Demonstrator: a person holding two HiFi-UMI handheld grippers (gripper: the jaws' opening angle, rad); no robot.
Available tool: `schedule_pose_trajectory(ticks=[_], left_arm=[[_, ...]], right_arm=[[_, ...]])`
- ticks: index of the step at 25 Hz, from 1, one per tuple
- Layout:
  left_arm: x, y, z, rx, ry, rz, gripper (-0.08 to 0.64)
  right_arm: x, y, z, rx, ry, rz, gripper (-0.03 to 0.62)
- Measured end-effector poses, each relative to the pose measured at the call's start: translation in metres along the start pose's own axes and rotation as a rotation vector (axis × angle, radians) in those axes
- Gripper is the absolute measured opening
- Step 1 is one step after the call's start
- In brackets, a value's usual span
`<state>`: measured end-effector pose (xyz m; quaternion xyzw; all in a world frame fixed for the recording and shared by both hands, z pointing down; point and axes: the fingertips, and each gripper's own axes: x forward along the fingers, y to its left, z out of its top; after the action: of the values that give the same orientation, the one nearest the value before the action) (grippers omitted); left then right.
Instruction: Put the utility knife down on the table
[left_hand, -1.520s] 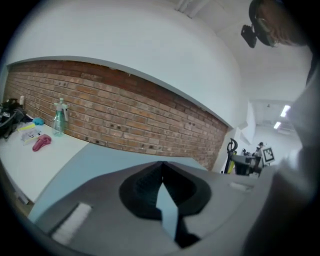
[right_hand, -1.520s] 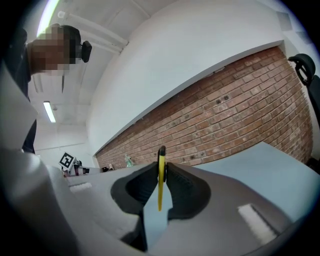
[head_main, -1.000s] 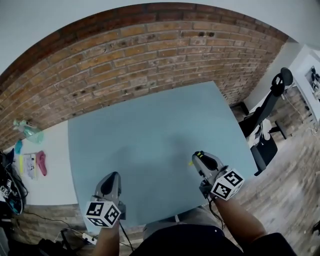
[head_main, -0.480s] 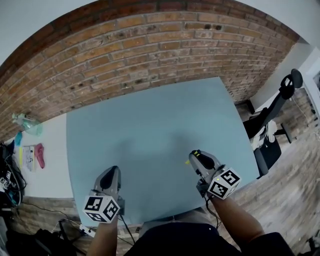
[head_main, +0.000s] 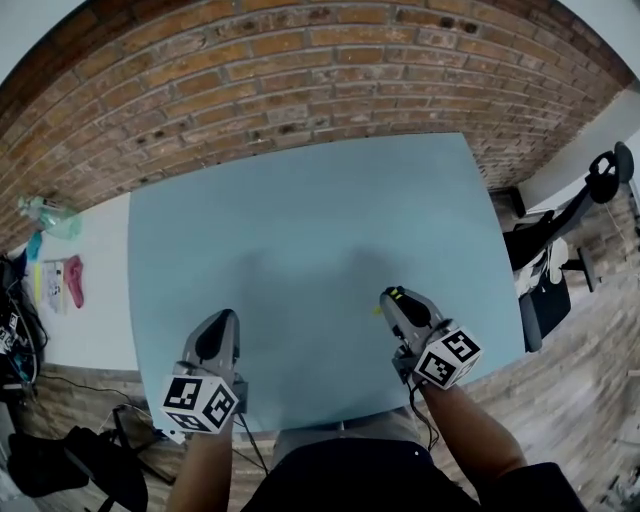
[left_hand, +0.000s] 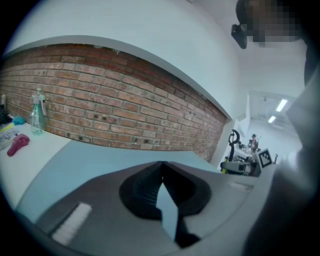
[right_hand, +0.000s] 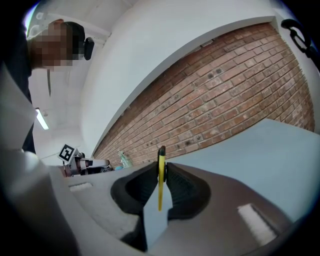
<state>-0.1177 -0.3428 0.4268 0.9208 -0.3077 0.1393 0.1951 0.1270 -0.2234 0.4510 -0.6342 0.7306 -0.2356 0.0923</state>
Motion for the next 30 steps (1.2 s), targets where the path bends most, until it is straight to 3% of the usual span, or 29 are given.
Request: schedule_pose_trajectory(ticks=[30], left_arm=[[0.021,0.028,-0.071,-0.056,0.139,0.125,0.003]], right_arm=[[0.050,-0.054,-0.064,0.064,0.146,0.041,0.055]])
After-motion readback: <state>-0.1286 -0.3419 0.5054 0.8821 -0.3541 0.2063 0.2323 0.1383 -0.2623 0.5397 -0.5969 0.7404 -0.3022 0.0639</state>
